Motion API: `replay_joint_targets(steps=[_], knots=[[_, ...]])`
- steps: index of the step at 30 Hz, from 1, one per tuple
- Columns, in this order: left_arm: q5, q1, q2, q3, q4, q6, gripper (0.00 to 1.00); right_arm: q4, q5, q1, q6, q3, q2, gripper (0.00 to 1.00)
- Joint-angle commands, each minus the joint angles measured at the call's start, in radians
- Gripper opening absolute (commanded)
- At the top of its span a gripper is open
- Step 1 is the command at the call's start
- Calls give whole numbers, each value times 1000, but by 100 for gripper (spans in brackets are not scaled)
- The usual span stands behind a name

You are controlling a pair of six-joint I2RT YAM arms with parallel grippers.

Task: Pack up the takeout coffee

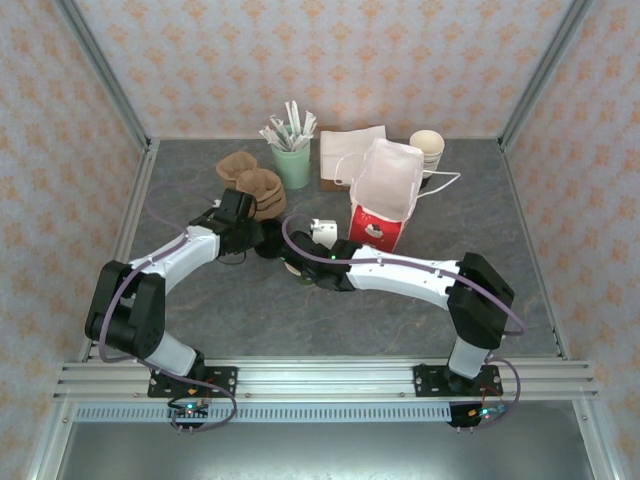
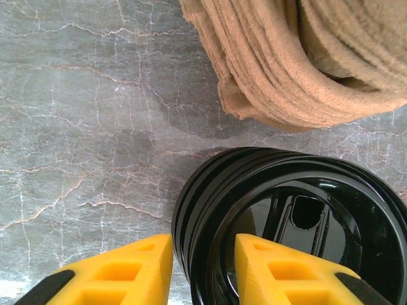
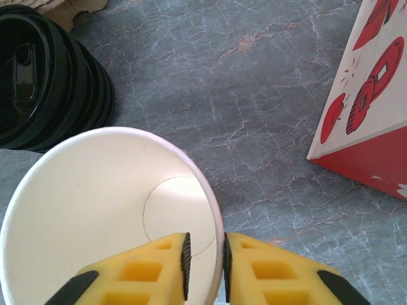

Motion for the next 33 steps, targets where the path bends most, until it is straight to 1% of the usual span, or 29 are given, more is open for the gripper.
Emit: replay_joint_targets(steps=[1, 3, 7, 12, 14, 17, 25, 29, 33], knots=[[-14, -8, 12, 23, 0, 9, 27, -42, 30, -4, 5, 28, -5, 30], [-12, -9, 14, 26, -2, 10, 25, -60, 43, -4, 7, 37, -12, 35], [-12, -10, 20, 29, -4, 13, 24, -87, 57, -5, 2, 55, -27, 40], [-8, -10, 24, 26, 0, 13, 24, -108, 67, -6, -9, 69, -65, 43], [-10, -9, 27, 24, 2, 13, 25, -109, 66, -6, -11, 67, -81, 44], [-8, -9, 29, 22, 4, 12, 24, -111, 62, -6, -17, 70, -106, 44], [-5, -10, 20, 28, -3, 16, 17, -86, 27, -7, -23, 66, -159, 44], [-1, -11, -5, 31, -16, 16, 15, -56, -36, -24, -20, 55, -186, 44], [-16, -20, -42, 49, -63, 27, 15, -32, -89, -41, -34, 62, -209, 44]])
